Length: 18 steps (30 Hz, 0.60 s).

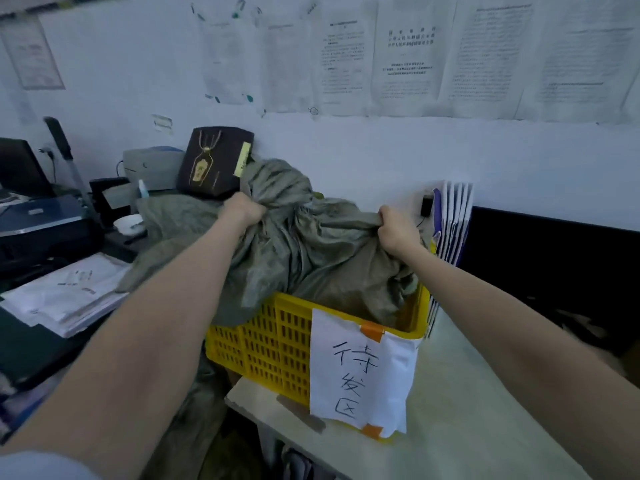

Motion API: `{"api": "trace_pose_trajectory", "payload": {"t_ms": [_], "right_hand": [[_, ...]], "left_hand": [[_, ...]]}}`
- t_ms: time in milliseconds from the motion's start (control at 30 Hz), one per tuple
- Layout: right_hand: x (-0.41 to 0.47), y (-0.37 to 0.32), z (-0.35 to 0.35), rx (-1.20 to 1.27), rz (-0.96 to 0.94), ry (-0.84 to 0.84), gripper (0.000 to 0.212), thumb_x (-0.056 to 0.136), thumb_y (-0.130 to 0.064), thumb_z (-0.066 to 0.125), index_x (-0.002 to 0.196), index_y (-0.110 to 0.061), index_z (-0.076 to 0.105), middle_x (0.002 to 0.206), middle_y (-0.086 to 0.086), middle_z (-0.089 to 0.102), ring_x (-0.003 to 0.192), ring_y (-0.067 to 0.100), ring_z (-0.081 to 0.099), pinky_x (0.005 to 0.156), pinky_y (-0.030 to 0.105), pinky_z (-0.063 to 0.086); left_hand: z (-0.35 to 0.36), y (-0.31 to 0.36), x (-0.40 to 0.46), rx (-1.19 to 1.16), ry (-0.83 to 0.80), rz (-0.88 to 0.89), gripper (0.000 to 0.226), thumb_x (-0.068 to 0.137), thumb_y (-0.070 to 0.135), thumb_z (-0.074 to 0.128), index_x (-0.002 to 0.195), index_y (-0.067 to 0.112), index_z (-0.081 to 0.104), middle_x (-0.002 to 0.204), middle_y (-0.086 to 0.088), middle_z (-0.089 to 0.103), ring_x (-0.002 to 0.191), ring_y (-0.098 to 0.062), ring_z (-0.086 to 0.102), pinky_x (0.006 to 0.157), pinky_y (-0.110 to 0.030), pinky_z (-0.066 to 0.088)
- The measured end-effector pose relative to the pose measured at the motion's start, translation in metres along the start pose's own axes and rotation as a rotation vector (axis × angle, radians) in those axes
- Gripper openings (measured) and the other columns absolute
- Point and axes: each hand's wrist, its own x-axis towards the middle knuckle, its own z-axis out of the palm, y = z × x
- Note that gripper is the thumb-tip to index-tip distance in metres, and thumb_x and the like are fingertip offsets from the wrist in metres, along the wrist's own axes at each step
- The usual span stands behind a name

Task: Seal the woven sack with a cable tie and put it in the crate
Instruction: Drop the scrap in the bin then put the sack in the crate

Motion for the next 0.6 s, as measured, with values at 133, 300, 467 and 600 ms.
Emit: {"api": "trace_pose_trajectory", "payload": {"t_ms": [133,300,467,600], "right_hand": [[-0.015,0.015,0.032,-0.134,-0.026,-0.206,0.024,0.089,-0.006,0.039,0.113,-0.007,0.045,0.110,0.023,0.059,0.100,0.042,0.055,0.071,0.040,0.035],[-0.013,0.024,0.049,-0.080,0.007,-0.267,0.031,0.093,-0.021,0.046,0.122,-0.012,0.039,0.118,0.018,0.057,0.107,0.040,0.053,0.085,0.046,0.039],[-0.013,0.020,0.060,0.034,-0.069,-0.073,0.036,0.092,-0.023,0.048,0.127,-0.015,0.043,0.130,0.009,0.050,0.117,0.033,0.049,0.096,0.047,0.037],[-0.016,0.023,0.061,0.166,-0.068,0.028,0.027,0.094,-0.029,0.049,0.116,-0.013,0.053,0.118,0.008,0.056,0.109,0.029,0.053,0.093,0.049,0.042]], "left_hand": [[0.043,-0.030,-0.003,-0.088,0.058,-0.087,0.043,0.088,0.026,0.058,0.122,-0.001,0.057,0.123,-0.020,0.060,0.109,-0.038,0.057,0.094,-0.041,0.048],[0.051,-0.022,0.019,-0.482,0.259,-0.216,0.046,0.090,0.024,0.054,0.131,0.004,0.050,0.132,-0.019,0.055,0.114,-0.037,0.055,0.099,-0.041,0.045],[0.078,0.010,-0.003,-1.061,0.527,-0.204,0.033,0.096,0.013,0.046,0.129,0.009,0.044,0.129,-0.018,0.054,0.112,-0.032,0.055,0.086,-0.029,0.041],[0.098,0.017,-0.013,-1.216,0.485,-0.205,0.034,0.097,0.016,0.048,0.129,0.007,0.040,0.126,-0.018,0.053,0.109,-0.033,0.055,0.084,-0.031,0.042]]}}
